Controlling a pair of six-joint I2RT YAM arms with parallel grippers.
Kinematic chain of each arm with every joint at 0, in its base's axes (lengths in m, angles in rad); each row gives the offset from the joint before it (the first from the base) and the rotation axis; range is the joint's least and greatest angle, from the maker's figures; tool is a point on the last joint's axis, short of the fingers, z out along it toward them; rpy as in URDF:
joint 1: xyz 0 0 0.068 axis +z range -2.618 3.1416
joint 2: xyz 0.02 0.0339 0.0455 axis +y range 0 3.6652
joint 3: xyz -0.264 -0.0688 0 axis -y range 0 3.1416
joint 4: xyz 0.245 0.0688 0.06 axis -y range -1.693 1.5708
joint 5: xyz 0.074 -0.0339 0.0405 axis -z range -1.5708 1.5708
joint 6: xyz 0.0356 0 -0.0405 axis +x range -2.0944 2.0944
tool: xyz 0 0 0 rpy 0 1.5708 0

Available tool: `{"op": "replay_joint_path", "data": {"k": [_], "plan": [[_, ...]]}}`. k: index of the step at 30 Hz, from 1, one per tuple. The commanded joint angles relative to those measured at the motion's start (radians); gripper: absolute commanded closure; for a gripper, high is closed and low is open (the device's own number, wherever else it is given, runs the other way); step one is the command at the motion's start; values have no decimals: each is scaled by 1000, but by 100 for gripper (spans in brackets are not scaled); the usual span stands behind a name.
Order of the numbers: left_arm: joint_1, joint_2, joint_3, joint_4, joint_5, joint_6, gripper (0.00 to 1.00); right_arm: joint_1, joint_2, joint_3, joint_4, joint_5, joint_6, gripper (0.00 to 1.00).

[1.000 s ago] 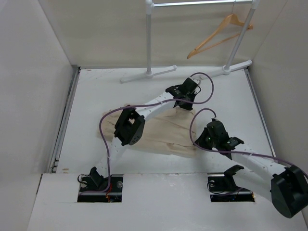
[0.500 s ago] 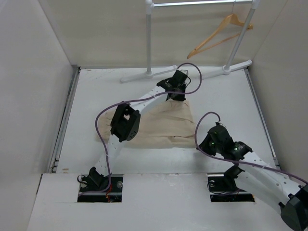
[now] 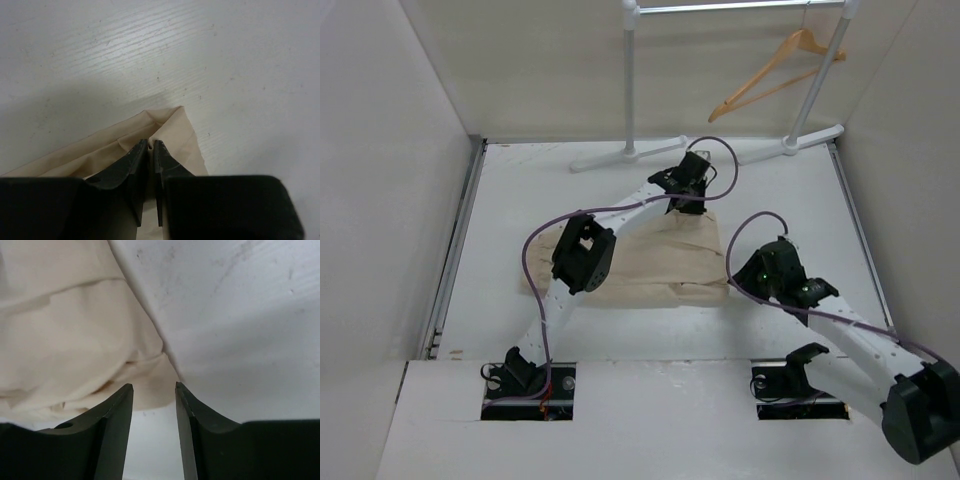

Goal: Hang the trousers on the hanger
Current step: Fold the trousers at the center of the board.

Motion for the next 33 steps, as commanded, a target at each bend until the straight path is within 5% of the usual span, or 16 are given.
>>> {"op": "replay_joint_path", "data": {"k": [1, 14, 18, 20, 23, 33], "plan": [[-3, -42, -33, 25, 9, -19, 91, -15, 82, 68, 160, -40, -39, 55], [-11, -39, -33, 39, 36, -37, 91, -3, 259, 102, 259, -41, -17, 79], [-5, -37, -33, 44, 44, -45, 91, -3, 294, 110, 263, -32, -17, 77], [2, -36, -33, 48, 49, -54, 91, -2, 296, 107, 260, -23, -13, 88], [9, -36, -33, 59, 52, -68, 91, 3, 271, 93, 239, -6, -2, 99], [28, -29, -24, 73, 42, -83, 93, 32, -19, 16, -25, 29, 21, 100]]}}
